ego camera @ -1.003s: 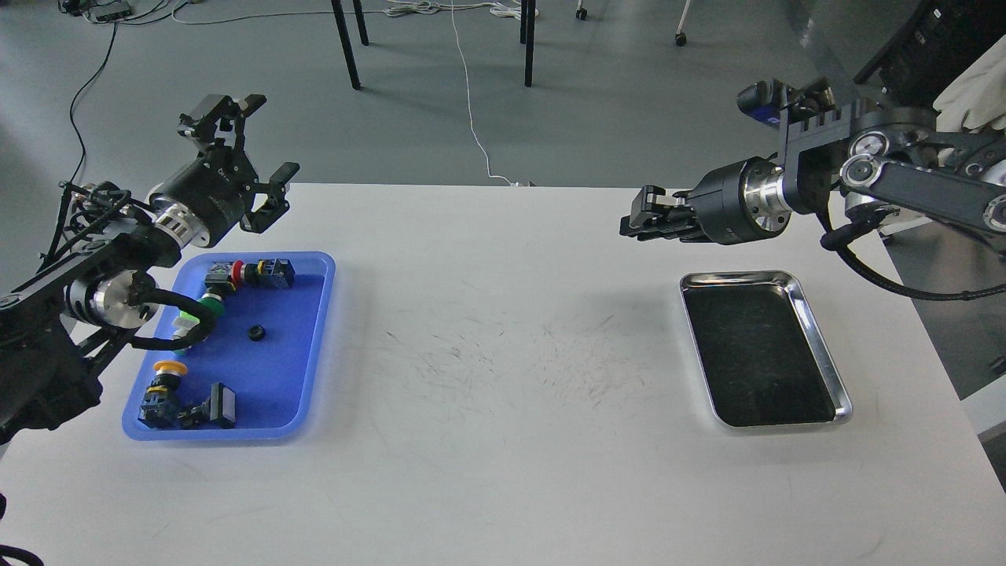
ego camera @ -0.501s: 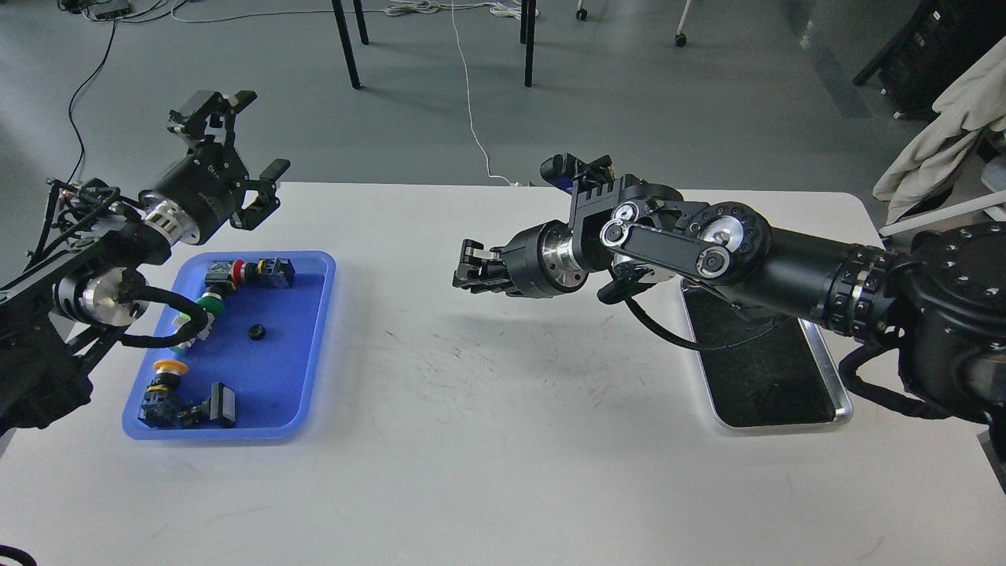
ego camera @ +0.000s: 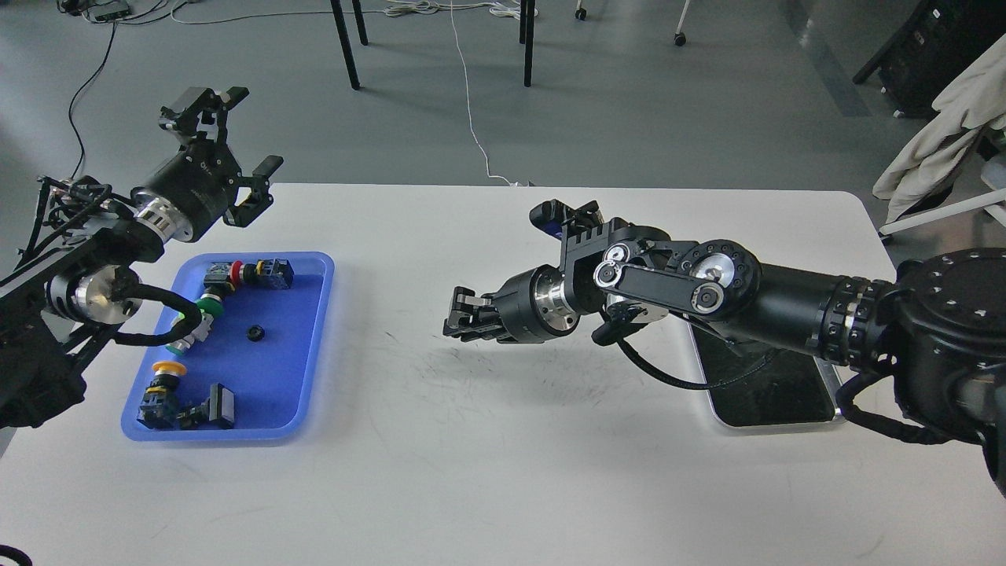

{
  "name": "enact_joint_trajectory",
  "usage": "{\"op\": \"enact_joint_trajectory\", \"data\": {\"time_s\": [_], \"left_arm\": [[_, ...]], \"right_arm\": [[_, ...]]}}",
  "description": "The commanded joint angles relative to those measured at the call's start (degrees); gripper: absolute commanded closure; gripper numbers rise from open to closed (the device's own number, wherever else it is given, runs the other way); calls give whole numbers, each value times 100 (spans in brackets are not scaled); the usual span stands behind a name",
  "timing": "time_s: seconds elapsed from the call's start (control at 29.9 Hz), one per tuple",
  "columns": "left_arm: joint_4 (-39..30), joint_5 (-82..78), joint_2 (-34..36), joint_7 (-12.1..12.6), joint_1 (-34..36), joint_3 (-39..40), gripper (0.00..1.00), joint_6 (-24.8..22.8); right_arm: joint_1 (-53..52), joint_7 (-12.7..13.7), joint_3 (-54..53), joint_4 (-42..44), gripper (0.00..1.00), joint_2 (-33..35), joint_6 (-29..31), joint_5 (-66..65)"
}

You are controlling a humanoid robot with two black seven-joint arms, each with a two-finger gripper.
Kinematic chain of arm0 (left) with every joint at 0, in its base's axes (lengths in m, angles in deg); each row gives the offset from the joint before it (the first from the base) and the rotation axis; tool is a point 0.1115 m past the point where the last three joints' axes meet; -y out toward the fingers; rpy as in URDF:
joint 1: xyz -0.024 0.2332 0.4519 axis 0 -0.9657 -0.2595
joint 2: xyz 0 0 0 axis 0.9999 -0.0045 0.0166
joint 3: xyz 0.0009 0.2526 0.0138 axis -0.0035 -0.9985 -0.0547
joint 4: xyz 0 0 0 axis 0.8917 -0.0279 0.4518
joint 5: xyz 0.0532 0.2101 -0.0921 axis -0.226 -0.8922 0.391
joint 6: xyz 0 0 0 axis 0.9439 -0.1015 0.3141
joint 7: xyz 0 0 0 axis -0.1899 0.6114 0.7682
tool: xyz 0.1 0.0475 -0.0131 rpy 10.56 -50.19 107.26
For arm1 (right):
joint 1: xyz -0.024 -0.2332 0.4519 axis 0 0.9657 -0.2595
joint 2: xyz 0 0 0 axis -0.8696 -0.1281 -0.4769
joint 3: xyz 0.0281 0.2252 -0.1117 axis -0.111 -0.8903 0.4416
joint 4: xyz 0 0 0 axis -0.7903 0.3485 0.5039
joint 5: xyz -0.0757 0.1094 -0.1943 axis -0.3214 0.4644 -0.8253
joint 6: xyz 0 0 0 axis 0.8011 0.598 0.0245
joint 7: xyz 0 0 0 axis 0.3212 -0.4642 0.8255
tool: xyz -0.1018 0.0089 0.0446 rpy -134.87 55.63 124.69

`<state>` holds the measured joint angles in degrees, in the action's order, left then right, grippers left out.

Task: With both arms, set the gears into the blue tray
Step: 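Carry the gear to the table centre and open the right gripper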

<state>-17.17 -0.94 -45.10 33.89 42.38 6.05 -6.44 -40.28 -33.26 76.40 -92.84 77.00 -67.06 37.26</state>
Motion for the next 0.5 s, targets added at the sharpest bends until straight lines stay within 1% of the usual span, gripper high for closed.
{"op": "enact_joint_trajectory", "data": {"time_s": [0.0,0.13,0.2,0.23,0.27,0.3,0.33,0.37,0.4,0.47], "left_arm": [[0,0,-4,-1,5,0,2,1],[-9,0,-4,-9,5,8,2,1],[-9,0,-4,-9,5,8,2,1],[-9,0,-4,-9,-3,8,2,1],[-9,0,-4,-9,5,8,2,1],[0,0,-4,-9,-3,17,2,1],[-9,0,-12,-9,-3,17,2,1],[-9,0,-12,-9,5,17,2,1],[-9,0,-21,-9,5,17,2,1],[-9,0,-21,-9,5,17,2,44]], "right_arm": [[96,28,236,-92,97,1,-42,-61],[96,28,262,-101,95,1,-42,-79],[96,28,262,-101,88,1,-60,-79],[105,28,262,-92,78,1,-95,-79],[105,19,262,-92,66,1,-139,-71],[105,-16,262,-92,51,1,-191,-62],[105,-25,262,-92,32,1,-270,-53],[105,-34,262,-101,15,1,-349,-18],[105,-34,262,-101,9,1,-437,0],[96,-42,254,-83,8,1,-525,0]]}}
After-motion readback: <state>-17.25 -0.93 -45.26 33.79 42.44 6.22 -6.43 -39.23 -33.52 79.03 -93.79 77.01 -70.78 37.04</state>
